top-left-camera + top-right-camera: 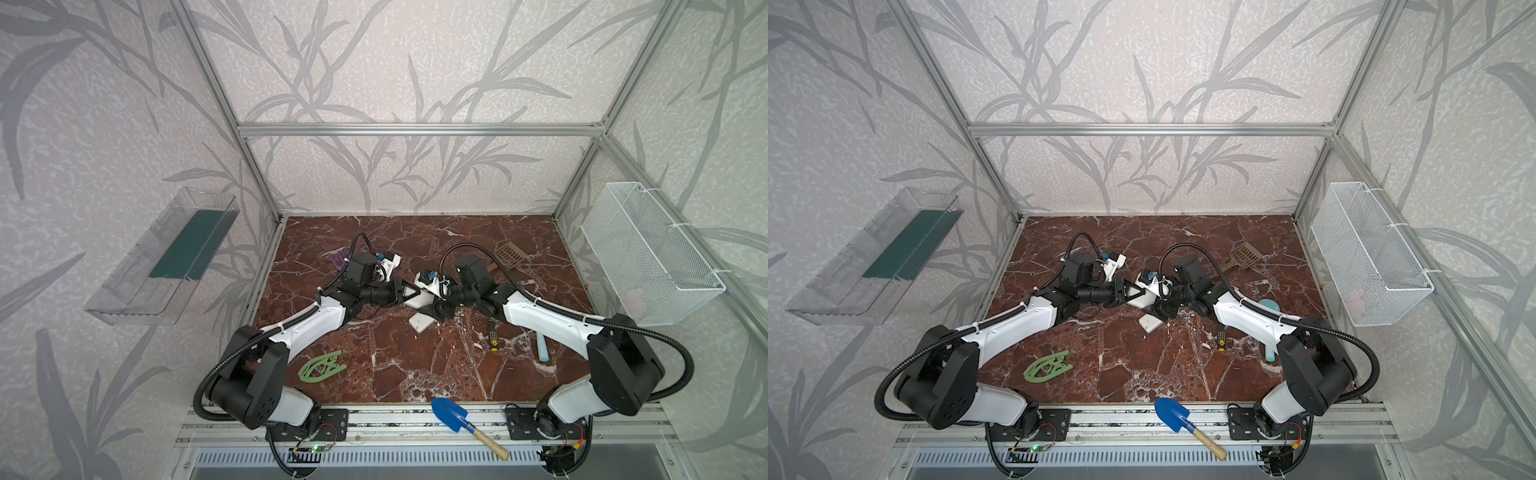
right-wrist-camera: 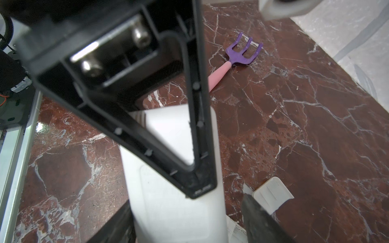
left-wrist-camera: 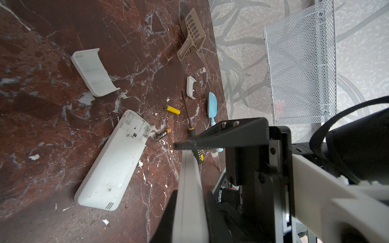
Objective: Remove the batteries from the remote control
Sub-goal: 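Move the right gripper to the white remote held by the left gripper, then grasp the white remote with the right gripper while the left gripper releases and withdraws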
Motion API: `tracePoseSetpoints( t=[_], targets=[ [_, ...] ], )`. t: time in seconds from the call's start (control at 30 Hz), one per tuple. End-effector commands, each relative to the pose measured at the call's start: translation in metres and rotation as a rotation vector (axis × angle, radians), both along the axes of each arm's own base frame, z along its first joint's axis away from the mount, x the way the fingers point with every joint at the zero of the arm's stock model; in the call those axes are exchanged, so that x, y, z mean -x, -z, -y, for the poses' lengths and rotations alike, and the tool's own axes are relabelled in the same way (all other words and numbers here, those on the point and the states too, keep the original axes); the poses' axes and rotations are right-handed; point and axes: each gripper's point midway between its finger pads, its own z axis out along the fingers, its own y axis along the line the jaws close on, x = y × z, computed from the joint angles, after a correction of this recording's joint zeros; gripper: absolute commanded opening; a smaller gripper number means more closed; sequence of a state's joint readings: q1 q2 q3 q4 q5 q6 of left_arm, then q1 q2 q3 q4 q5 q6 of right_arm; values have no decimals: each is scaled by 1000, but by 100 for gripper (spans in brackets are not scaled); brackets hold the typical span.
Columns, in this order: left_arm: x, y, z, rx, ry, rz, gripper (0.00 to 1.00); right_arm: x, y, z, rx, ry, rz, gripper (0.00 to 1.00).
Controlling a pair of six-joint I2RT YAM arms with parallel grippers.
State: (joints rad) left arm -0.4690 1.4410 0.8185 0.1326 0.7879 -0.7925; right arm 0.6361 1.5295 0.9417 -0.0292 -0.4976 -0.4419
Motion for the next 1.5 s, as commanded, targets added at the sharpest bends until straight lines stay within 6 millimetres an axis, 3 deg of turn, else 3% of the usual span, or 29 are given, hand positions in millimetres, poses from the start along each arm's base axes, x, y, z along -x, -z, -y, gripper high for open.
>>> tracePoseSetpoints(
  t=[0.0,0.1,0.23,0.47,0.8,0.87,0.93,1.07,1.27,1.47],
  targets=[
    [0,-30,3,45,27,79,0,-4,-17,-12,-48,-36,27,72],
    [0,-30,3,43,27,79,0,-3,-20,-16,-59,-56,22,65],
    [0,-29,3,44,28,81,0,-2,-21,-16,-52,-74,24,49],
    [0,-29,2,46,19,83,1,1,-19,-13,-34,-87,44,37],
    [-2,-29,-3,48,-1,81,27,3,-22,-7,-13,-79,65,32],
    [-2,-28,-5,46,-9,79,43,5,-21,-5,-6,-79,63,32],
    [-3,-28,-7,44,-22,76,66,6,-20,-3,5,-79,64,31],
    [-6,-29,-14,38,-58,89,97,8,-15,1,29,-77,54,31],
    [-15,-25,-38,-12,-152,79,99,21,-7,7,73,-99,33,31],
    [-25,-9,-82,-169,-338,50,100,44,11,11,148,-157,-4,31]
  ],
)
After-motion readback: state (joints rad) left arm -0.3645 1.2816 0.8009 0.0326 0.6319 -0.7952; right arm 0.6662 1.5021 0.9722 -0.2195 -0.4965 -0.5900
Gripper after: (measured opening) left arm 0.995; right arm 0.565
